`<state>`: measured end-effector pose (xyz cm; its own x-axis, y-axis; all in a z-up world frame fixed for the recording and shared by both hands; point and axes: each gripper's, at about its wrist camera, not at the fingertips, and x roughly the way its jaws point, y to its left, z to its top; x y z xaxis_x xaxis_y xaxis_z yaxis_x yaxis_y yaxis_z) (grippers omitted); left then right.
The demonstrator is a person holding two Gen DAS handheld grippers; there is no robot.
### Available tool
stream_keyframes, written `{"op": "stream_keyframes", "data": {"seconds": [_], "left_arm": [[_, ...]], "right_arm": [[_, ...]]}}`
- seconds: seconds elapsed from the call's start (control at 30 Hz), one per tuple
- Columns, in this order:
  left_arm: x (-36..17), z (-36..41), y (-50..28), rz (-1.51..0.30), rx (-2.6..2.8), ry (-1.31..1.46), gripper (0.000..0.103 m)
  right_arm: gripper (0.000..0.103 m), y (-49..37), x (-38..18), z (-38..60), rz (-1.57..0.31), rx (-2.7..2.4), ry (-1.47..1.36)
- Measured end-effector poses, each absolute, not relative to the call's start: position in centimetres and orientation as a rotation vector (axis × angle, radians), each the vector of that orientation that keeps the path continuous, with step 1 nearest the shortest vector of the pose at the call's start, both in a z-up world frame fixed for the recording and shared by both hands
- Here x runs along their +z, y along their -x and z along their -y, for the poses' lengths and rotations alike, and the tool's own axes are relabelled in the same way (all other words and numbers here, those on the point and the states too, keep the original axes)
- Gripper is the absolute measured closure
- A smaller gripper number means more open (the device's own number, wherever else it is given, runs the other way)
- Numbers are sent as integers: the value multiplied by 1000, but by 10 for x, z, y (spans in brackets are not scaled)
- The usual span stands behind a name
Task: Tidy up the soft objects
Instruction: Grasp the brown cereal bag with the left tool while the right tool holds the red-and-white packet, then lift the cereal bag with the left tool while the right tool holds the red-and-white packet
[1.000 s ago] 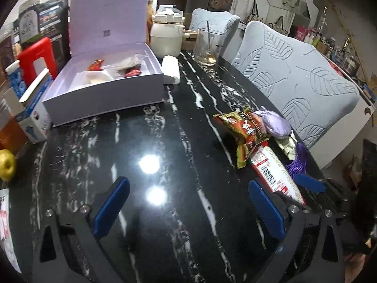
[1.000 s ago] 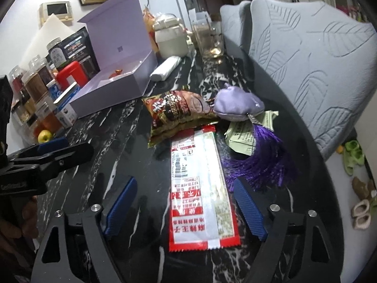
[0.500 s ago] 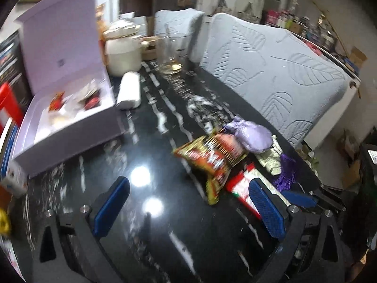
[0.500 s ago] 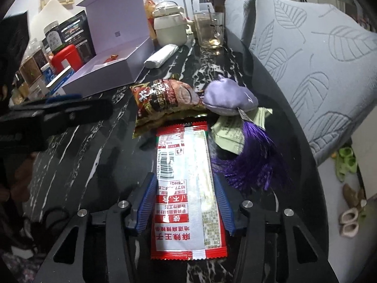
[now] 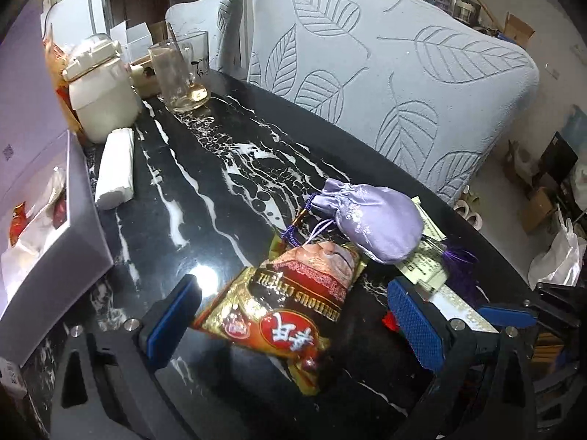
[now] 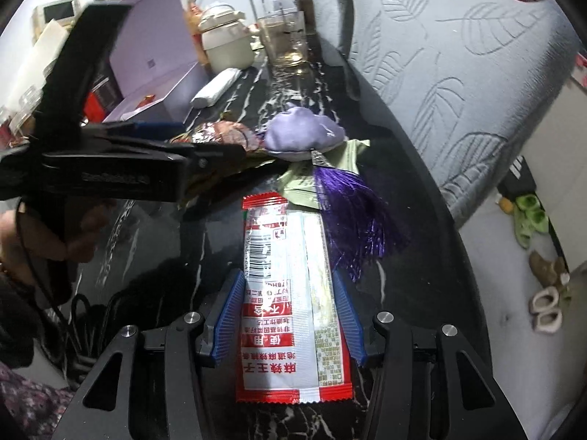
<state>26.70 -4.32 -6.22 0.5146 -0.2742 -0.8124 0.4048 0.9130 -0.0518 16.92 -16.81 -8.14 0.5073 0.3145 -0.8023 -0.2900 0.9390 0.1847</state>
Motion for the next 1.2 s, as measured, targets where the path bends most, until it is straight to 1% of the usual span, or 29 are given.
{"op": "stream_keyframes", "data": {"seconds": [0.1, 0.13, 0.17, 0.2, 0.23, 0.3, 0.33, 0.43, 0.53, 0.6, 0.8, 1.13, 1.17, 1.2], "left_arm": [[-65, 45, -267, -937, -439, -161, 2], [-65, 46, -267, -929, -442, -171, 7], [-66, 47, -265, -916, -443, -190, 19], [-66, 47, -264, -907, -447, -202, 26], [-68, 48, -263, -898, -458, -218, 30], [-68, 47, -260, -885, -480, -206, 43], [-68, 47, -259, -885, -492, -196, 46], [-67, 48, -256, -886, -488, -194, 49], [-66, 46, -251, -908, -489, -169, 50], [-65, 43, -242, -919, -486, -158, 50], [-64, 24, -209, -944, -443, -120, 50], [-61, -15, -153, -958, -323, -60, 50], [-61, -17, -149, -959, -316, -54, 50], [-61, -18, -146, -961, -312, -47, 50]], "right_arm": [[54, -169, -80, 167, -976, 358, -19], [54, -169, -80, 166, -977, 356, -15], [53, -170, -80, 165, -978, 356, -14], [52, -170, -80, 165, -980, 357, -18], [52, -171, -80, 165, -981, 357, -21], [52, -173, -80, 164, -979, 360, -26], [52, -173, -80, 165, -978, 360, -27], [52, -170, -80, 165, -976, 358, -33], [52, -165, -79, 165, -973, 354, -36], [55, -161, -80, 164, -969, 349, -35], [58, -149, -80, 161, -959, 365, -26], [58, -137, -83, 151, -937, 373, 4], [58, -137, -83, 150, -938, 365, -2], [55, -138, -83, 150, -938, 361, -13]]}}
